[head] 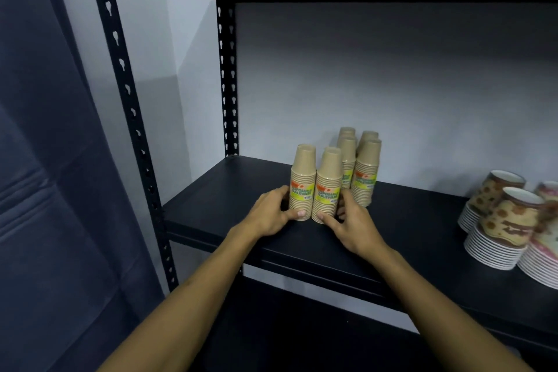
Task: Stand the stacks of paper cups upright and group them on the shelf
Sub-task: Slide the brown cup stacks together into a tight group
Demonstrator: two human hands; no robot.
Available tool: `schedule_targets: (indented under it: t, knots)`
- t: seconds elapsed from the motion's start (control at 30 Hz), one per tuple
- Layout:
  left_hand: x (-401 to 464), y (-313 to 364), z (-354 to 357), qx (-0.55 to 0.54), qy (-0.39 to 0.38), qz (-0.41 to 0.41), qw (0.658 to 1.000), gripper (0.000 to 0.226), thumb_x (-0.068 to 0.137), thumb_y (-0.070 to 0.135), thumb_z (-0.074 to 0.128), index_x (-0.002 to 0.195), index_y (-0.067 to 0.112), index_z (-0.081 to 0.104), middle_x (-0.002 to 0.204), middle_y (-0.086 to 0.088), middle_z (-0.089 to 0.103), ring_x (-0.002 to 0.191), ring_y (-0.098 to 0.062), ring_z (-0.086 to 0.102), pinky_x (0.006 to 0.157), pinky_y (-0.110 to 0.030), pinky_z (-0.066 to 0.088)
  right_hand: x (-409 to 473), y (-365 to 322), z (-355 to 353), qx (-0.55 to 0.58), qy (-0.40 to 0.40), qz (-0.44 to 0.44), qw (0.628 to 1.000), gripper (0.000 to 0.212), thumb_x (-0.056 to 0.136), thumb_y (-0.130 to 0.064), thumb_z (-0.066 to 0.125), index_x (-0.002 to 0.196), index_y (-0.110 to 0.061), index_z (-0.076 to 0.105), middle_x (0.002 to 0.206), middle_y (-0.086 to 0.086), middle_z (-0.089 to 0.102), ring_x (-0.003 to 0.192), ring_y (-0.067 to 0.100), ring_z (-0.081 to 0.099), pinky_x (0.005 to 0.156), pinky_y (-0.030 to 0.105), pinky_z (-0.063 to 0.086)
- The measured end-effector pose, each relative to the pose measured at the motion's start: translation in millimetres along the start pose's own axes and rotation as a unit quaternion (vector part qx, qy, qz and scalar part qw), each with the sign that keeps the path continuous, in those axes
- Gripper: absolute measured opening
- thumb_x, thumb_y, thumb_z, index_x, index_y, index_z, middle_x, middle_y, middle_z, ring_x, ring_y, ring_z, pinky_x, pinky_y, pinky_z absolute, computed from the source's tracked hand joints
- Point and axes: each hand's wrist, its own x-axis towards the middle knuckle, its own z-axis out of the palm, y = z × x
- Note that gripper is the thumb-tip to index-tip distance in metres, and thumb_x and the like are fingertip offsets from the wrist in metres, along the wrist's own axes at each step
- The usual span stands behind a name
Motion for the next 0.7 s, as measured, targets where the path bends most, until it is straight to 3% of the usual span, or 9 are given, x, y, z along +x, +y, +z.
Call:
schedule_targets:
  t: [0.17,0.33,0.63,0.7]
  knots:
    - [18.0,19.3,26.0,0.057,-0.009,0.004,0.998,0.062,0.084,0.049,0.074,0.137,0.026,0.053,0.131,0.001,0.066,0.122,-0.021,0.059,0.107,-0.050,0.042,-12.2,20.0,-25.7,0.002,0.017,0.042,0.999,0.059,0.086,-0.031,0.075,0.135,-0.017,0.044,0.102,-0.014,0.055,0.083,-0.005,0.054,0.066,0.006,0.041]
    - [30.6,38.8,42.4,0.092,-0.015,0.013,0.996,0.058,0.086,0.049,0.072,0.136,0.027,0.054,0.129,0.002,0.066,0.121,-0.020,0.058,0.108,-0.049,0.036,-13.2,34.6,-42.1,0.013,0.027,0.076,0.997,0.053,0.085,-0.029,0.076,0.128,-0.017,0.047,0.109,-0.009,0.061,0.091,0.002,0.059,0.070,0.006,0.042]
    - [45.4,38.2,65.4,-0.014,0.036,-0.020,0.999,0.049,0.076,0.047,0.082,0.112,0.022,0.058,0.104,0.008,0.069,0.100,-0.012,0.065,0.098,-0.044,0.050,-2.2,51.6,-46.9,0.030,0.049,0.098,0.993,0.047,0.083,-0.028,0.078,0.119,-0.016,0.050,0.105,-0.009,0.062,0.091,0.002,0.059,0.075,0.015,0.048]
    - [45.1,37.8,69.2,-0.028,0.053,-0.023,0.998,0.046,0.077,0.044,0.082,0.109,0.022,0.057,0.101,0.011,0.067,0.097,-0.010,0.065,0.096,-0.042,0.052,-1.0,53.0,-44.3,0.033,0.053,0.100,0.993,0.046,0.084,-0.028,0.078,0.119,-0.016,0.051,0.107,-0.008,0.062,0.093,0.004,0.059,0.073,0.011,0.045]
